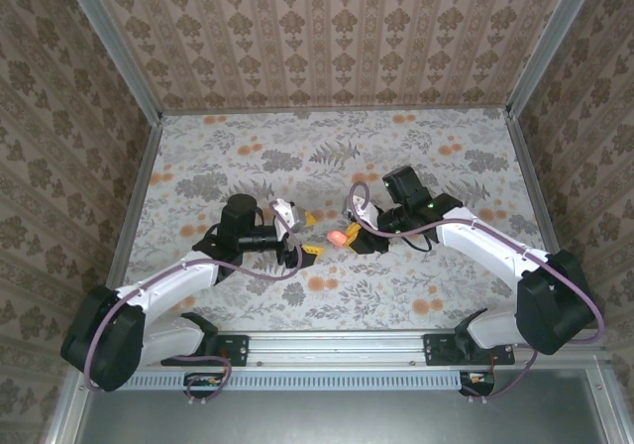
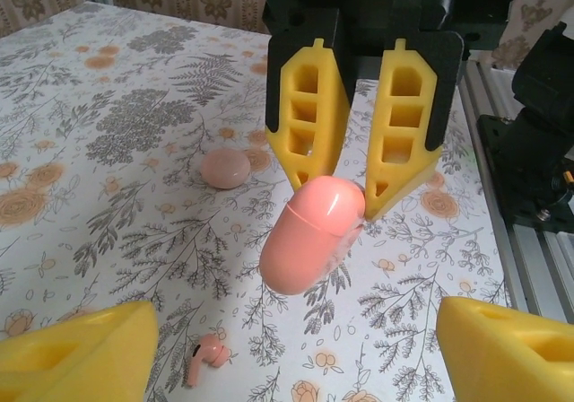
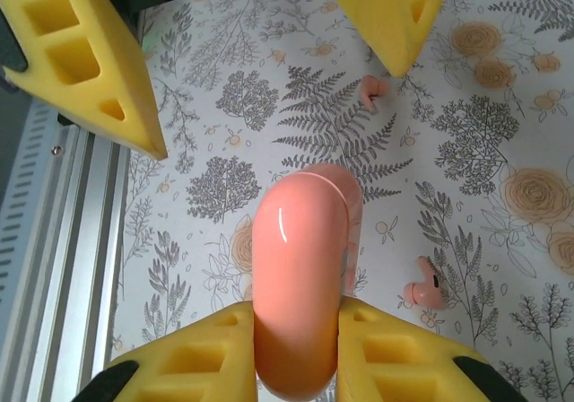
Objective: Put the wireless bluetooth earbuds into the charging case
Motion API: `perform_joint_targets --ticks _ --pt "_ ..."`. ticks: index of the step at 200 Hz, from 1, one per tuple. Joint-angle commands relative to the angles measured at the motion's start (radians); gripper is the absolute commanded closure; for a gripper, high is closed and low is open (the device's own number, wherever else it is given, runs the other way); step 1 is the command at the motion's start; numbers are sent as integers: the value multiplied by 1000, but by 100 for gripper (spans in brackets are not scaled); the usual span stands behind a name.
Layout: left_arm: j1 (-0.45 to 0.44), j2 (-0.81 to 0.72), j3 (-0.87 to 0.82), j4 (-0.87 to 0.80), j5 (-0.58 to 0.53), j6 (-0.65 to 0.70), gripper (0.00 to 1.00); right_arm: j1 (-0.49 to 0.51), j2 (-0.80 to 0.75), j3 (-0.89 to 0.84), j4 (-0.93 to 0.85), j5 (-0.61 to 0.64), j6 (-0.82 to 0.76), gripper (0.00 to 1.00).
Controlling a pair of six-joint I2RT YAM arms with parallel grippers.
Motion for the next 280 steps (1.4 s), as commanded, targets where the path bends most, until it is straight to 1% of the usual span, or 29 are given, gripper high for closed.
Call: perform_joint_targets --ticks 1,57,123,151,201,252,280 --pt "8 -15 -12 6 45 48 19 -6 -24 29 -38 -1 -104 79" --pt "-3 -50 -18 -29 51 96 23 -5 -24 39 -38 -34 -185 79" --pt "-26 -60 -13 -67 51 164 28 7 -25 72 -104 -18 -291 80" --pt "-26 -62 -17 -64 47 168 30 11 -31 73 -134 -55 -315 80" --pt "-26 -68 -22 -60 65 174 31 24 -40 76 -163 -45 -376 80" --pt "-29 -73 -17 -75 93 198 33 50 -38 88 -189 -31 -405 81" --pt "-42 -59 -2 -103 128 238 37 60 -22 100 -185 -63 -411 81"
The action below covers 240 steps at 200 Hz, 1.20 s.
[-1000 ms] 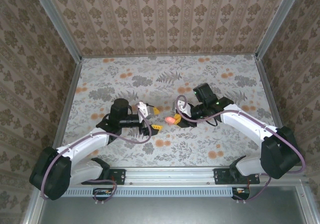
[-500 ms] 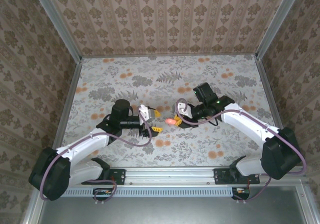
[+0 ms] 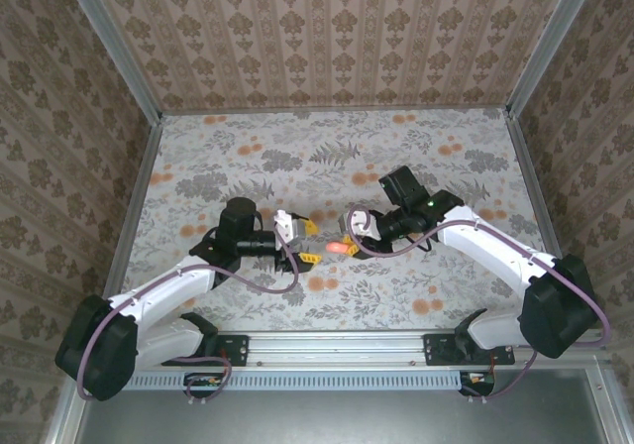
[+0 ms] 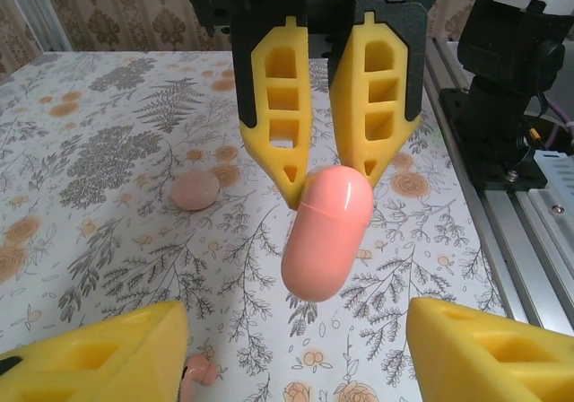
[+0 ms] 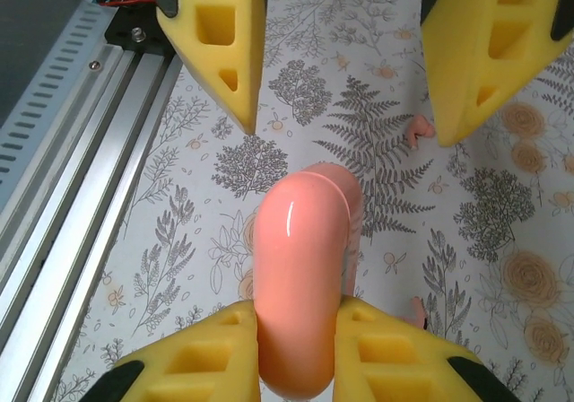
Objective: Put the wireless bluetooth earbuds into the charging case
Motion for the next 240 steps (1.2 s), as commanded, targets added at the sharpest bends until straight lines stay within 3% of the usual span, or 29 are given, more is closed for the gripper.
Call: perform_joint_targets --ticks 1,109,150,240 --pt "-19 -1 10 -48 66 69 37 10 -1 36 -29 -54 -35 81" --pt "-56 4 32 -92 36 162 41 52 131 145 -154 -157 -88 81" --pt "-64 8 51 -136 49 185 56 53 146 154 -149 -160 -86 80" --pt "-78 10 82 -196 34 223 75 53 156 164 -154 -170 -81 79"
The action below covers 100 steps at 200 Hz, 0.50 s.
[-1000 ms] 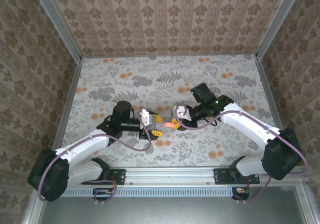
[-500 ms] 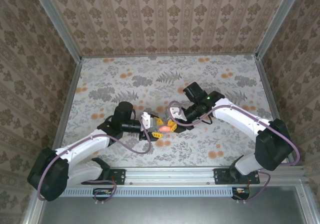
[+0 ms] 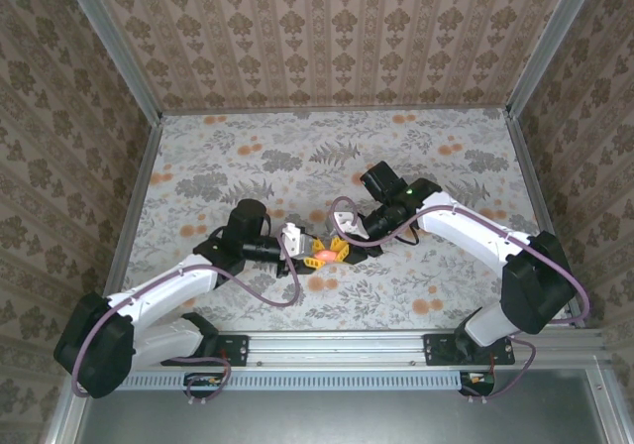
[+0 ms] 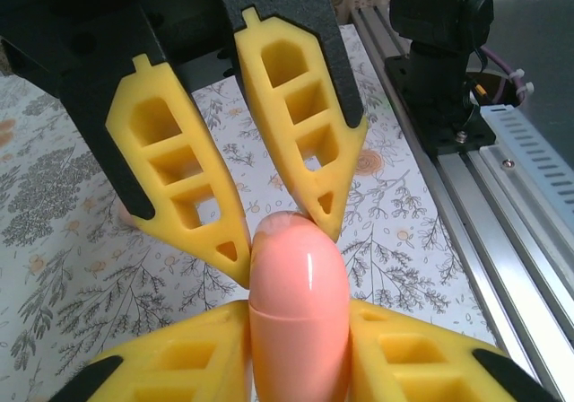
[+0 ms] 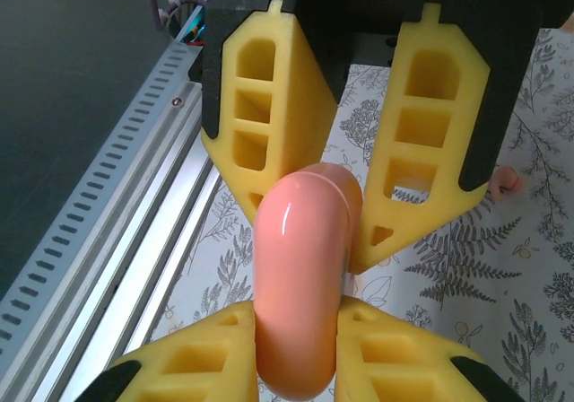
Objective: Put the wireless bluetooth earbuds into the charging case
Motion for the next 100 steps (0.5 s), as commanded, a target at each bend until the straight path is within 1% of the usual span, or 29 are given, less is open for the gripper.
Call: perform_joint_targets --ticks 1,13,28,41,56,63,78,100 --pt "-9 4 36 -49 14 42 75 5 1 22 -13 -40 -24 79" --pt "-9 3 33 -49 6 44 80 2 -10 18 -5 -38 -21 78" --pt "-9 0 27 -46 -3 41 82 -2 -23 17 1 -30 -10 75" --pt "-8 -7 26 -39 -30 24 84 -10 -42 11 13 -19 19 67" --pt "-8 -19 9 4 -53 -8 85 -26 -88 -25 77 -1 90 59" --pt "-8 -24 -6 43 -62 -31 86 -36 -105 -56 126 7 132 54" --pt "-2 -27 -53 167 -73 -108 89 -58 -201 -144 255 3 206 47" --pt "2 -5 -124 385 -86 -244 90 -79 -322 -307 489 14 350 41"
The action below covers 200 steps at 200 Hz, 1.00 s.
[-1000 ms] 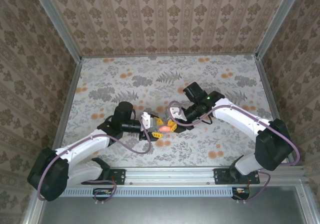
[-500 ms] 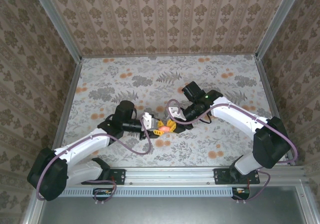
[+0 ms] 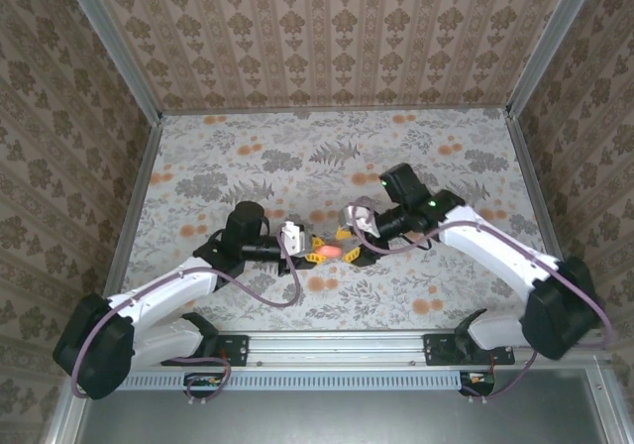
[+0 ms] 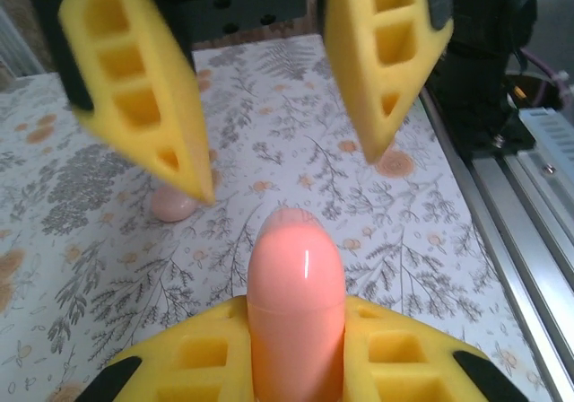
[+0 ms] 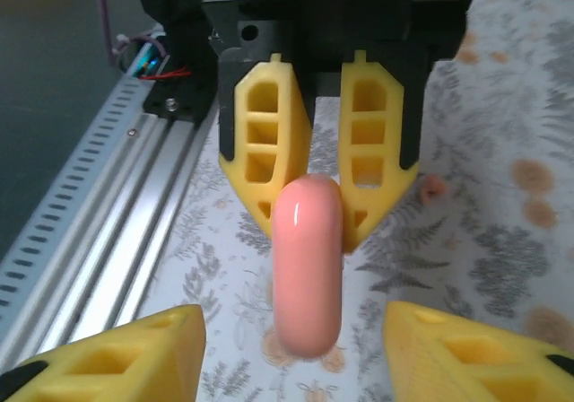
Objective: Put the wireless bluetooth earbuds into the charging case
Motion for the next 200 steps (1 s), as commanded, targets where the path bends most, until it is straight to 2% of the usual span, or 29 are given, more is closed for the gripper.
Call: perform_joint_targets --ticks 1,37,93,200 --pt "2 6 -67 248 -18 -164 90 -19 -116 -136 269 7 182 40" --pt "1 71 -135 479 -12 -305 90 -29 -235 -318 560 45 368 29" --pt "2 162 -156 692 30 -400 91 -23 -176 -308 631 -2 480 28" --pt "1 149 -131 671 64 -411 91 -20 -77 -256 652 18 475 32"
